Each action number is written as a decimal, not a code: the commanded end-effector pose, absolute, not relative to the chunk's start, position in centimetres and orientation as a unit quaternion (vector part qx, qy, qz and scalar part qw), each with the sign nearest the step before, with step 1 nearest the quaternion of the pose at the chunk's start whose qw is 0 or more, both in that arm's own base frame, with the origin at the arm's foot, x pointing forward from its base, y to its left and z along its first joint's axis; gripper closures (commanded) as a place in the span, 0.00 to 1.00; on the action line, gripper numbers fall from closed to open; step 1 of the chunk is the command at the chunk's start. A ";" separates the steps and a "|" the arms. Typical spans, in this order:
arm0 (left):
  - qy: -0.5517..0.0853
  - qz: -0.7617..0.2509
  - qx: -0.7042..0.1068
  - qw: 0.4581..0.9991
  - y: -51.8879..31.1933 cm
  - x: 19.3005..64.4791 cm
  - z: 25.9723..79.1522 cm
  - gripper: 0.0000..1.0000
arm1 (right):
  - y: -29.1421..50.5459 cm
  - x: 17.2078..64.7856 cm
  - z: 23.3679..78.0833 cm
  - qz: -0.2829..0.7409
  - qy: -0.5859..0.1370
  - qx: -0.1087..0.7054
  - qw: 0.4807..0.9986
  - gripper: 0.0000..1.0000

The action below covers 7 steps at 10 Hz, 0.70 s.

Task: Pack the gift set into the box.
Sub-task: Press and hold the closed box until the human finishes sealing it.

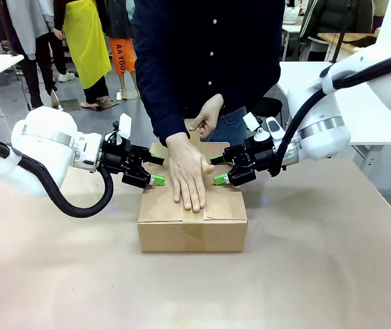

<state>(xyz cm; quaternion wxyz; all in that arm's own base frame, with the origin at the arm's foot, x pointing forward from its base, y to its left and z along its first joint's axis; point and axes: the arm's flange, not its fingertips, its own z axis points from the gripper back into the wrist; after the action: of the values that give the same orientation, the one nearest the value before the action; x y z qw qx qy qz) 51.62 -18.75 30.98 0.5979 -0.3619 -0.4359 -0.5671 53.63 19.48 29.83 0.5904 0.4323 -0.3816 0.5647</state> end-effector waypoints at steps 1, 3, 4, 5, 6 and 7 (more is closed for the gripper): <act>-0.438 -0.567 -0.358 0.598 -18.8 51.5 30.8 0.00 | 19.5 53.6 29.5 0.564 -0.380 0.430 0.594 0.00; -0.438 -0.567 -0.358 0.598 -18.8 51.5 30.8 0.00 | 19.5 53.6 29.5 0.564 -0.380 0.430 0.594 0.00; -0.438 -0.567 -0.358 0.598 -18.8 51.5 30.8 0.00 | 19.5 53.6 29.5 0.564 -0.380 0.430 0.594 0.00; -0.438 -0.567 -0.358 0.598 -18.8 51.5 30.8 0.00 | 19.5 53.6 29.5 0.564 -0.380 0.430 0.594 0.00; -0.438 -0.567 -0.358 0.598 -18.8 51.5 30.8 0.00 | 19.5 53.6 29.5 0.564 -0.380 0.430 0.594 0.00; -0.438 -0.567 -0.358 0.598 -18.8 51.5 30.8 0.00 | 19.5 53.6 29.5 0.564 -0.380 0.430 0.594 0.00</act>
<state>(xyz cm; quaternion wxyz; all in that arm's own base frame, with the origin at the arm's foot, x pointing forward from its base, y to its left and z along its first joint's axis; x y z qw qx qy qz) 51.62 -18.75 30.93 0.5983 -0.3617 -0.4355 -0.5670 53.63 19.47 29.75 0.5907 0.4326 -0.3812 0.5645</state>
